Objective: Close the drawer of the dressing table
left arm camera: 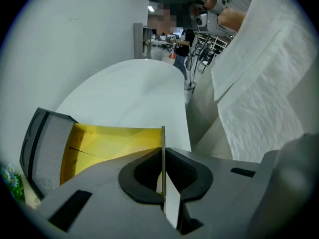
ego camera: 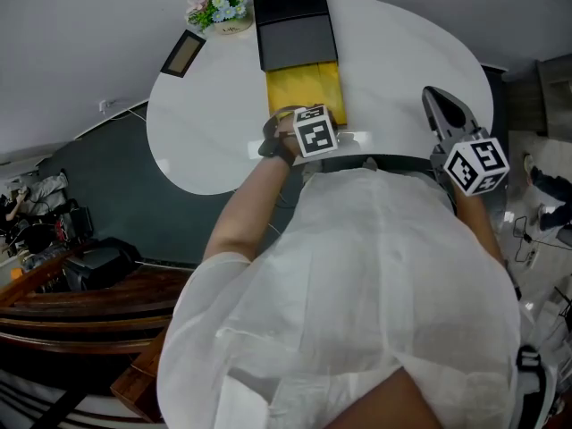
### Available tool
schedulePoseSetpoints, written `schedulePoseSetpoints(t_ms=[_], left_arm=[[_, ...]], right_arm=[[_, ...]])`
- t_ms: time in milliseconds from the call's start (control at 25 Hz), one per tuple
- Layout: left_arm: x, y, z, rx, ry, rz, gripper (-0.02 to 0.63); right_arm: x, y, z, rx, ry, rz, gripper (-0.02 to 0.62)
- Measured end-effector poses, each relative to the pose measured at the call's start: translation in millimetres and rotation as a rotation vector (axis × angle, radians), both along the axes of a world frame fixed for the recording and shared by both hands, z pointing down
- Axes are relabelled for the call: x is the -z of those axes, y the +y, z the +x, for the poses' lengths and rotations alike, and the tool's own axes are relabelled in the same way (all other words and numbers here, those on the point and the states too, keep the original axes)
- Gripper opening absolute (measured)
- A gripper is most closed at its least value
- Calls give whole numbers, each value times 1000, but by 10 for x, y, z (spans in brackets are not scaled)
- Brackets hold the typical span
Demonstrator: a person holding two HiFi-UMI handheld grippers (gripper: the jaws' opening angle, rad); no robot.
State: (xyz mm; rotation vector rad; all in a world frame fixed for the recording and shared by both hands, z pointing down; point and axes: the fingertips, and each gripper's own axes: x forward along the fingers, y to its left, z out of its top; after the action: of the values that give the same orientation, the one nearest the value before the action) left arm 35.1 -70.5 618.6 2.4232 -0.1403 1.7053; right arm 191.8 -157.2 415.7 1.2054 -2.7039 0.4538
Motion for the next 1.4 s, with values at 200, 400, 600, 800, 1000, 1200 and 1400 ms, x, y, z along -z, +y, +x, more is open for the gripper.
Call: schedulePoseSetpoints(t_ms=[200,400,600,800,1000,1200,1400], left_arm=[[-5,-12,1,-8,7,-16,29],[-2,-11,16,-25,7,-35,30],[-37,-34,3,-33,20,-49,31],[-66,-31,-4,-43,16,-65,31],[-60,-31,18,-49,23,-77,32],[-86,-85,-1,-52,28,-85,32],[-77,-101,8,-56,29,-83,33]], right_arm=[[-7,-14,16,-12,0,-3,9],[-20,-10,47,-24,1,-10,9],[-35,-37,30,-35,2,-12,9],[-2,-50,32,-46,2,-8,9],[20,-34,34,-50,4,-8,9],[-11,-69,28,-58,7,-9,9],[10,-45,32,-63,9,-9,9]])
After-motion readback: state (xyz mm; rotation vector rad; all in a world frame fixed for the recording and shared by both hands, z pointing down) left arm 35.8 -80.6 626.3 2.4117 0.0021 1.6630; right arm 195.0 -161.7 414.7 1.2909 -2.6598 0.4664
